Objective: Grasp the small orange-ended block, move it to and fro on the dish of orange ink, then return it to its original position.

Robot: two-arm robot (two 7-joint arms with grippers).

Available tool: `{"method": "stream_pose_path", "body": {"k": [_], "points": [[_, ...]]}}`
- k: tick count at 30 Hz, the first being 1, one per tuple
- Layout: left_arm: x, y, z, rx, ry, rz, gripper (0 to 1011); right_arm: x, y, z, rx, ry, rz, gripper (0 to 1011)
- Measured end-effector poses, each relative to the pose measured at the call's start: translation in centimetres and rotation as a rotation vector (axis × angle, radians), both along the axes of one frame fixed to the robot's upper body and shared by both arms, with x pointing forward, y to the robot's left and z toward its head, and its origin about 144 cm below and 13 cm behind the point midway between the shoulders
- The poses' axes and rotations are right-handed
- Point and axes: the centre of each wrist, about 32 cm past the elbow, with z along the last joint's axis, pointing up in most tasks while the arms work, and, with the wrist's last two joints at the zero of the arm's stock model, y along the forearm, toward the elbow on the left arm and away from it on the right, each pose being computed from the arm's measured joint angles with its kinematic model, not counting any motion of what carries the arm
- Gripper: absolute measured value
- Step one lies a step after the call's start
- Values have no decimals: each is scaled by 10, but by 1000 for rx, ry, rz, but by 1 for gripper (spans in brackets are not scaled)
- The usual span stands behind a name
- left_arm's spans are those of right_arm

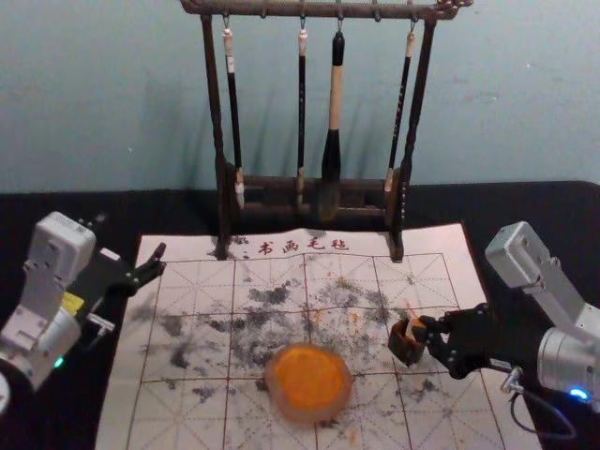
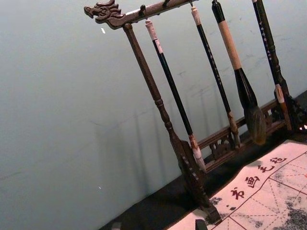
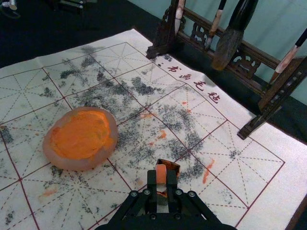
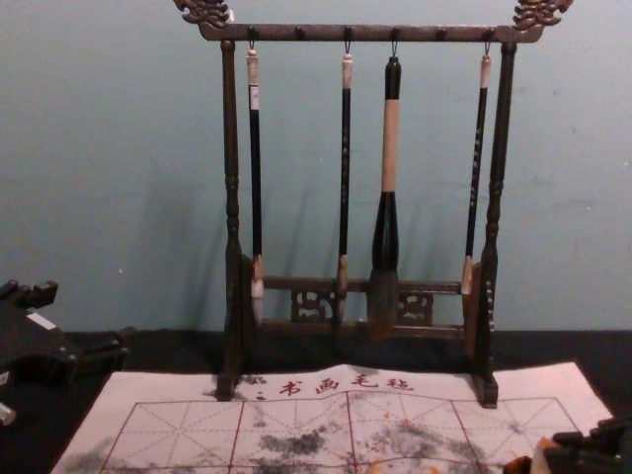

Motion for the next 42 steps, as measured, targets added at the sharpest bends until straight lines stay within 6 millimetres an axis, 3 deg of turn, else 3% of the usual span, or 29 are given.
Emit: {"method": "stream_pose_path", "body": {"k": [11,35,42], "points": [[0,0,0,0,0,0,1002,0,0,0,-1,0,0,84],[0,0,0,0,0,0,1001,0,0,0,0,0,0,835],[0,0,0,0,0,0,1001,0,0,0,0,0,0,1002]]}}
